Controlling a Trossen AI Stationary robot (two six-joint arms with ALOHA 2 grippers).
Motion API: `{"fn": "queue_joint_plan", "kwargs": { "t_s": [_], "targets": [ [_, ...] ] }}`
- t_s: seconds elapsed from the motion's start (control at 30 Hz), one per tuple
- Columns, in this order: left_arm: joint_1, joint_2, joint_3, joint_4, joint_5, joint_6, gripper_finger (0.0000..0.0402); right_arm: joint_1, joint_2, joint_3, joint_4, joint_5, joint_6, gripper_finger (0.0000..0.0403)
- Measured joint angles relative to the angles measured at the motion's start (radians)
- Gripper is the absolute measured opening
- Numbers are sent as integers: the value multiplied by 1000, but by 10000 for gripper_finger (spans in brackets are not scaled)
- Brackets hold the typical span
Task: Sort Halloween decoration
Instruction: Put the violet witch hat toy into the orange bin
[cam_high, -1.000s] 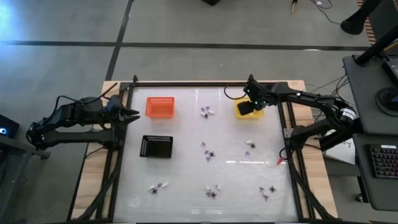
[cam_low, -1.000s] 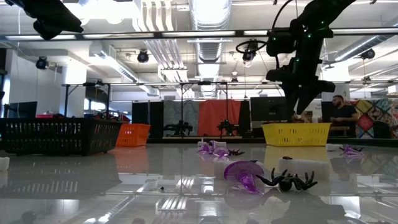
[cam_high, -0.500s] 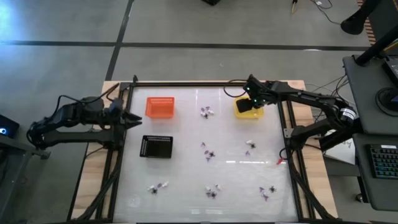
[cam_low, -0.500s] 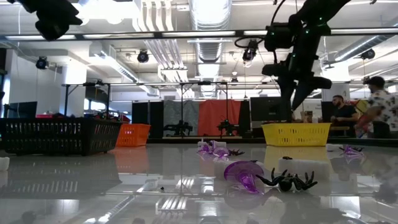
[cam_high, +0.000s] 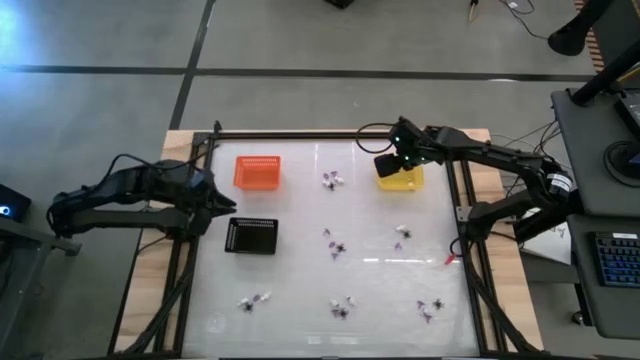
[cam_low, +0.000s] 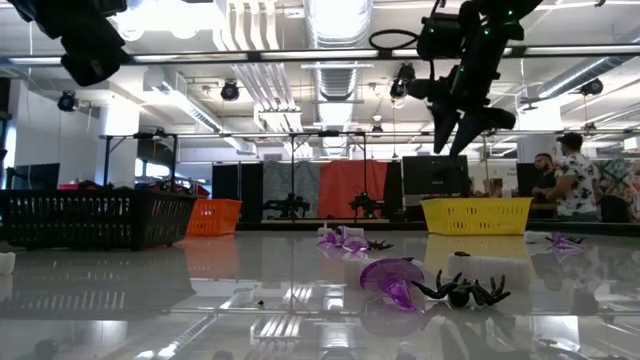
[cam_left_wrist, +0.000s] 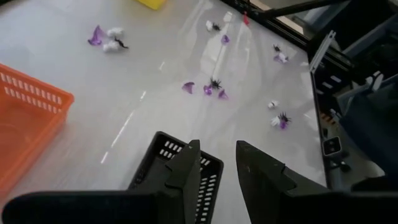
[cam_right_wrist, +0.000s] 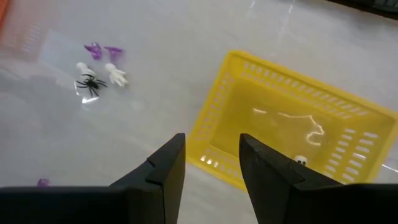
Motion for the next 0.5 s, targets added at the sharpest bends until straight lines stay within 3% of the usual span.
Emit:
{"fn": "queue_joint_plan", "kwargs": {
  "t_s": [0.5],
  "targets": [
    [-14,4,0,0,14,-34,86,5,0,6,-1,6,0,138]
  ]
}}
